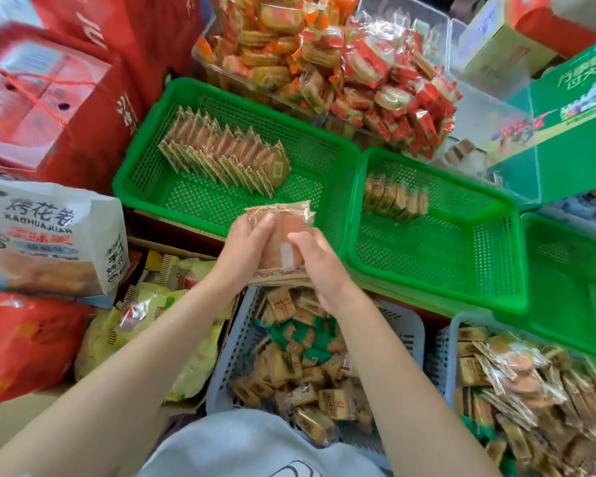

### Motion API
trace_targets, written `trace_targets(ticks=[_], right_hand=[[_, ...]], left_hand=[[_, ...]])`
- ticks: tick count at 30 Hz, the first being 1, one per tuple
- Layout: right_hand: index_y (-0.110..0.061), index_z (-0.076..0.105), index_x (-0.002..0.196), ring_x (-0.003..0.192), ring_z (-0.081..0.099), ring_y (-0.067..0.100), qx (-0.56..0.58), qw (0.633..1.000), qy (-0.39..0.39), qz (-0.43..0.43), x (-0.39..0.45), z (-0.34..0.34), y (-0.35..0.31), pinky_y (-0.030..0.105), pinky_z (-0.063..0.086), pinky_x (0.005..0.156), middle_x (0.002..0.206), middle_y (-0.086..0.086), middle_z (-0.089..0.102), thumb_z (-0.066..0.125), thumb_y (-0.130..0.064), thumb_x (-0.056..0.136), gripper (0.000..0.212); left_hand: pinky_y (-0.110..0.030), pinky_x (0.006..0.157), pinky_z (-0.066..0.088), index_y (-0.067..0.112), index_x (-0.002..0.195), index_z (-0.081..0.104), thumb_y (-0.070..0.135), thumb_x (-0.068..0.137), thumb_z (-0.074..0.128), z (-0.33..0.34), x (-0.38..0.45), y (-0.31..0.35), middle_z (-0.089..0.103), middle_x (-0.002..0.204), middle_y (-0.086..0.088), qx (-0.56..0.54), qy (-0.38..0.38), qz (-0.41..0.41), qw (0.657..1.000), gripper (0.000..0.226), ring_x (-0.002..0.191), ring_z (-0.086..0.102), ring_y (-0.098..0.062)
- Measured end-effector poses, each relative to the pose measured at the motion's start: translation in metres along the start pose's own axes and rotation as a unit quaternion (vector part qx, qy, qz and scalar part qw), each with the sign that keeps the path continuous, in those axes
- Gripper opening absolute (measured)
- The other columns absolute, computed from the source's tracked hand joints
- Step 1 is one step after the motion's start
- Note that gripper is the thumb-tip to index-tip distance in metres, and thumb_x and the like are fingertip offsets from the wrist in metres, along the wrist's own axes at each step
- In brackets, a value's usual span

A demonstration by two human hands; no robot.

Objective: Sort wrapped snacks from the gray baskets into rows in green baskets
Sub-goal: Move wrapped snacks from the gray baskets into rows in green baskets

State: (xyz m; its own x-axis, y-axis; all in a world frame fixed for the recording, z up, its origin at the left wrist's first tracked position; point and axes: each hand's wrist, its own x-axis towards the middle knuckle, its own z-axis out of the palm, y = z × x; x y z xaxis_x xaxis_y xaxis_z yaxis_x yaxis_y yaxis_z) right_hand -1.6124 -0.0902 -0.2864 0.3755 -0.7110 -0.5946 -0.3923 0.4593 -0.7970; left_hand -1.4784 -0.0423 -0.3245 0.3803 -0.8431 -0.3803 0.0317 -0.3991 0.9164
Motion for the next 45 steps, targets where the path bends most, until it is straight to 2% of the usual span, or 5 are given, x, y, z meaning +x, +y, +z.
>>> trace_targets(ticks=[9, 15, 30, 37, 45], right_hand=[[-0.01, 0.034, 0.142, 0.102, 0.06, 0.025, -0.029, 0.973, 0.205, 0.097, 0.145, -0.024, -0.031, 0.04, 0.063, 0.061, 0.131, 0.006, 0.05, 0.065, -0.045, 0.091, 0.069], [-0.002, 0.03, 0.148, 0.125, 0.055, 0.033, -0.158, 0.95, 0.264, 0.057, 0.216, -0.013, -0.037, 0.039, 0.049, 0.101, 0.142, 0.015, 0.052, 0.07, -0.042, 0.09, 0.081], [-0.013, 0.041, 0.143, 0.123, 0.053, 0.026, -0.24, 0.962, 0.124, 0.048, 0.205, -0.013, -0.038, 0.048, 0.048, 0.104, 0.143, 0.008, 0.049, 0.069, -0.048, 0.089, 0.07], [-0.018, 0.069, 0.095, 0.08, 0.073, 0.017, -0.131, 0.987, 0.062, -0.076, 0.055, -0.028, -0.017, 0.031, 0.06, 0.07, 0.092, 0.005, 0.073, 0.063, -0.015, 0.097, 0.007], [-0.022, 0.066, 0.093, 0.09, 0.068, 0.022, -0.183, 0.968, 0.123, 0.12, 0.008, -0.055, 0.12, 0.046, 0.059, 0.082, 0.101, 0.002, 0.071, 0.064, -0.019, 0.095, 0.005]], left_hand=[[-0.047, 0.119, 0.009, 0.023, 0.124, 0.064, 0.057, 0.102, 0.03, -0.043, 0.048, -0.051, 0.059, 0.133, 0.0, 0.533, 0.007, 0.059, 0.844, 0.052, 0.132, 0.044, -0.023], [-0.044, 0.114, 0.013, 0.024, 0.103, 0.068, 0.056, 0.099, 0.034, -0.042, 0.051, -0.06, 0.063, 0.114, 0.002, 0.529, 0.031, 0.082, 0.844, 0.047, 0.117, 0.051, -0.024], [-0.046, 0.114, 0.016, 0.021, 0.093, 0.066, 0.054, 0.096, 0.032, -0.04, 0.051, -0.068, 0.062, 0.103, 0.001, 0.522, 0.057, 0.106, 0.844, 0.048, 0.107, 0.053, -0.026], [-0.049, 0.118, 0.012, 0.016, 0.113, 0.066, 0.05, 0.102, 0.038, -0.045, 0.049, -0.056, 0.061, 0.123, -0.008, 0.522, 0.025, 0.091, 0.848, 0.046, 0.122, 0.047, -0.033], [-0.042, 0.089, 0.044, 0.004, 0.108, 0.067, 0.015, 0.092, 0.063, -0.006, -0.027, -0.074, 0.062, 0.108, -0.014, 0.469, 0.011, 0.222, 0.855, 0.019, 0.104, 0.055, -0.035]])
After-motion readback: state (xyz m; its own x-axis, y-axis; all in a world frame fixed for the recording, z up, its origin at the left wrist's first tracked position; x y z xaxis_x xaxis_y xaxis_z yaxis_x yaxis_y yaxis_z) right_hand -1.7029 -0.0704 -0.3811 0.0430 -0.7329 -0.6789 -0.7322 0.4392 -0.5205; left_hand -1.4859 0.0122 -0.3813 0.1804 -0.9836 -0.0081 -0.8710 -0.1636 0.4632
